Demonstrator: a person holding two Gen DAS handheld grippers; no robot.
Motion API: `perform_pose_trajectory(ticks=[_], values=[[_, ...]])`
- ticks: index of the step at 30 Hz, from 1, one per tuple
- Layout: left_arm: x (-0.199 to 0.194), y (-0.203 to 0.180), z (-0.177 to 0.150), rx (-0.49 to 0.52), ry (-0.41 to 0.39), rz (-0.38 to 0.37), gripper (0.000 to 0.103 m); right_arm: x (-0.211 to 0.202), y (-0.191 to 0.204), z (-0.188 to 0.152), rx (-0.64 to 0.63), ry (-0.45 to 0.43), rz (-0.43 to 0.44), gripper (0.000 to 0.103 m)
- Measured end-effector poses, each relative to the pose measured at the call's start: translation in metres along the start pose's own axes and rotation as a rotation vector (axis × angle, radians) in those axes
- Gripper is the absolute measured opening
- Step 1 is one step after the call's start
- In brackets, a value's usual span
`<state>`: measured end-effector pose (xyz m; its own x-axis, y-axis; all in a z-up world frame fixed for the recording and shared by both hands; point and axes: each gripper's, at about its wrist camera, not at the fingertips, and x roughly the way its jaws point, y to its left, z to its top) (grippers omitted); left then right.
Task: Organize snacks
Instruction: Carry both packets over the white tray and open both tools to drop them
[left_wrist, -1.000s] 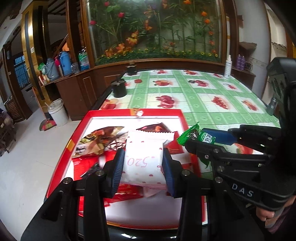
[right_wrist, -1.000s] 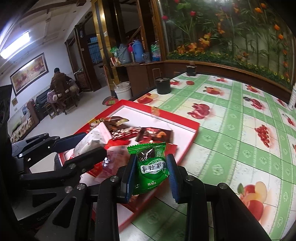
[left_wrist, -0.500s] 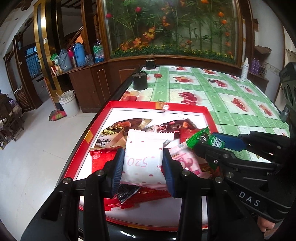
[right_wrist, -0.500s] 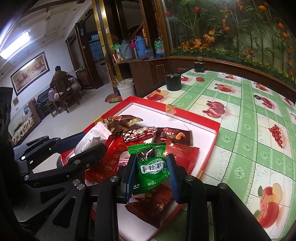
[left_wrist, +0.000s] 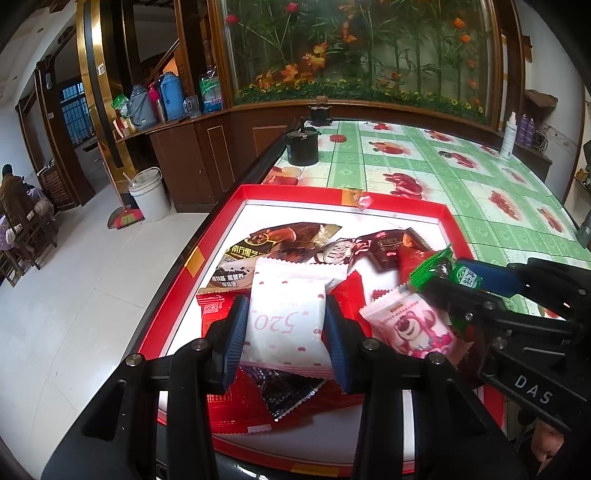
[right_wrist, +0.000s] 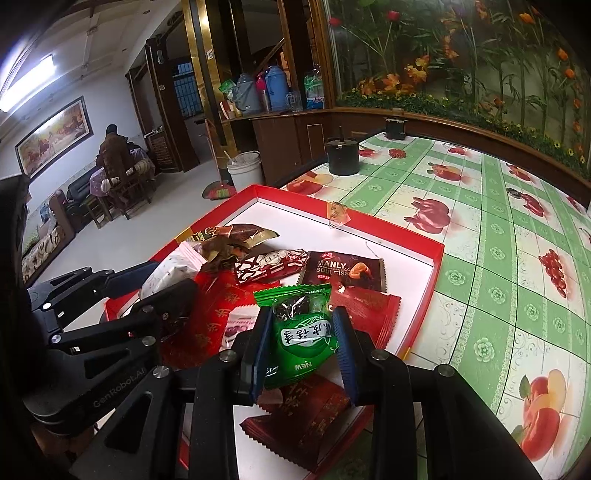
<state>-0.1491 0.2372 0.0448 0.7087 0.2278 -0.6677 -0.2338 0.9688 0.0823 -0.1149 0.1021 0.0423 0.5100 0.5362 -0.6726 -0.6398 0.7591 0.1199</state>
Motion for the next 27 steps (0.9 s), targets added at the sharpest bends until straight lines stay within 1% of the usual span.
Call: perform_pose_trajectory(ticks=[5, 15, 27], values=[[0.005, 0.004, 0.001, 0.000, 0.007, 0.005, 0.038, 0.006, 0.000, 0.003, -0.003, 0.005, 0.001, 0.033], [0.015, 0.009, 0.003, 0.001, 0.022, 0.015, 0.038, 0.026, -0.004, 0.004, 0.008, 0.042, 0.002, 0.033], [0.024, 0.007, 0.003, 0.021, 0.036, 0.033, 0.039, 0.032, -0.006, 0.005, 0.027, 0.050, 0.015, 0.033]])
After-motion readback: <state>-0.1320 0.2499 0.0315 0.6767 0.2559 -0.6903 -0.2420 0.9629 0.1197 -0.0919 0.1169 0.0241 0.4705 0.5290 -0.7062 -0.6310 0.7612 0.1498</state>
